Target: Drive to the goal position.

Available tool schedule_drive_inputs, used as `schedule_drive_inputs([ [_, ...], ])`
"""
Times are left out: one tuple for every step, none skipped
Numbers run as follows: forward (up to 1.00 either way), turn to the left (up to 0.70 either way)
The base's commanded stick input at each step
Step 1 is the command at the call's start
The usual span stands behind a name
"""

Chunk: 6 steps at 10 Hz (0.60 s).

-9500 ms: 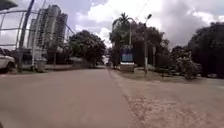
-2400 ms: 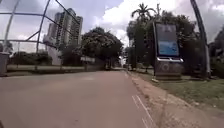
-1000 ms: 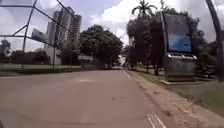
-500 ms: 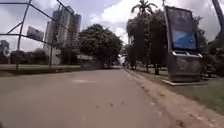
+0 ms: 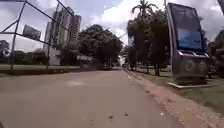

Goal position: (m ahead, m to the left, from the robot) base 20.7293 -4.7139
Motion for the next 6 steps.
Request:
schedule_drive_inputs([
  [0.7,0.0],
  [0.7,0.0],
  [0.7,0.0],
  [0.7,0.0],
  [0.7,0.0],
  [0.7,0.0],
])
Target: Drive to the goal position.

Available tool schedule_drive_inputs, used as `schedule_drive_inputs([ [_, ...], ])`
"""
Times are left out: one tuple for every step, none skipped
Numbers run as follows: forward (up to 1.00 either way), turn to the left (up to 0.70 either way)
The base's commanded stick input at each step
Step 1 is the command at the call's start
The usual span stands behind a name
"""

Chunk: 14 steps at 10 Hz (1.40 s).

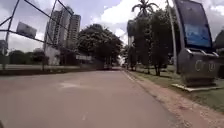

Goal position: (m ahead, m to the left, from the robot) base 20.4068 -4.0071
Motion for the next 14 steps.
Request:
schedule_drive_inputs([
  [0.7,0.0],
  [0.7,0.0],
  [0.7,0.0],
  [0.7,0.0],
  [0.7,0.0],
  [0.7,0.0],
  [0.7,0.0],
  [0.7,0.0],
  [0.7,0.0],
  [0.7,0.0],
  [0.7,0.0],
  [0.7,0.0],
  [0.7,0.0],
  [0.7,0.0],
])
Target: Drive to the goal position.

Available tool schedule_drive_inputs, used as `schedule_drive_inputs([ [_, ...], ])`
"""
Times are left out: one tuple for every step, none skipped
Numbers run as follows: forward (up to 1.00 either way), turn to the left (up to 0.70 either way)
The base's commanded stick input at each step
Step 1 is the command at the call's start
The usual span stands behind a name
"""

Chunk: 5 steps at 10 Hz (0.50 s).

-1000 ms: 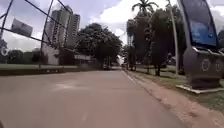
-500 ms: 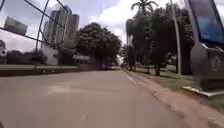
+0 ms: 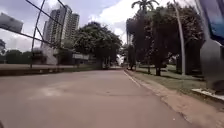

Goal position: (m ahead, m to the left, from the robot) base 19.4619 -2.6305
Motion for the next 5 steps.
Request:
schedule_drive_inputs([
  [0.7,0.0],
  [0.7,0.0],
  [0.7,0.0],
  [0.7,-0.07],
  [0.7,-0.1],
])
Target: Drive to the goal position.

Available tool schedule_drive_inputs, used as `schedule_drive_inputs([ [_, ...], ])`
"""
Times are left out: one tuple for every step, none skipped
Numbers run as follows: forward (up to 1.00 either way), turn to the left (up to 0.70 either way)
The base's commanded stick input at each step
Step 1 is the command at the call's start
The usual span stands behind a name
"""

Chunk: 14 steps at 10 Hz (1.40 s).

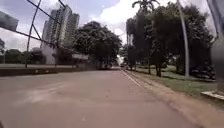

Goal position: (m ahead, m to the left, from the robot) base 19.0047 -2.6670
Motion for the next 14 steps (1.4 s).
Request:
schedule_drive_inputs([
  [0.7,-0.04],
  [0.7,0.0],
  [0.7,0.0],
  [0.7,0.0],
  [0.7,0.0],
  [0.7,0.0],
  [0.7,0.0],
  [0.7,0.0],
  [0.7,0.0],
  [0.7,0.0],
  [0.7,0.0],
  [0.7,0.0],
  [0.7,0.0],
  [0.7,0.0],
])
